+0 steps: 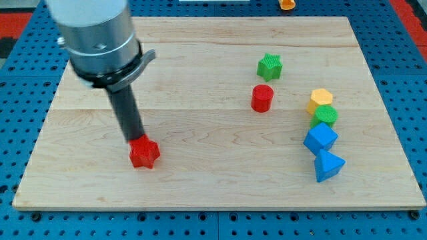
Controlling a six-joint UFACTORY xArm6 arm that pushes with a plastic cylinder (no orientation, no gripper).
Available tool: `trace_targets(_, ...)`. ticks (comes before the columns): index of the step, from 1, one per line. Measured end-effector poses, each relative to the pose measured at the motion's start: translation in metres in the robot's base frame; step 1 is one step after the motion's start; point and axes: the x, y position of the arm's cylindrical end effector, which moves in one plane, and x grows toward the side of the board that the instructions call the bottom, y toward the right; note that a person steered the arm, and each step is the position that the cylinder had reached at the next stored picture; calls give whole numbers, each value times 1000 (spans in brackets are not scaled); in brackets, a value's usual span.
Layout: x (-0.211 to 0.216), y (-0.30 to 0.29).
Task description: Place the red circle in between green star and red star
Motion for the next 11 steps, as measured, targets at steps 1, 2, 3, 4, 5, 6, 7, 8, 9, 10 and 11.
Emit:
trace_targets(1, 8, 18)
trace_targets(2, -31, 80)
trace_targets(3, -38, 176)
trace_targets(4, -48, 216)
trace_targets(5, -78, 248)
trace_targets(6, -104, 269)
trace_targets(7, -108, 230)
trace_targets(8, -56, 187)
trace_targets(9, -58, 158)
trace_targets(10, -100, 171)
trace_targets(11, -94, 123)
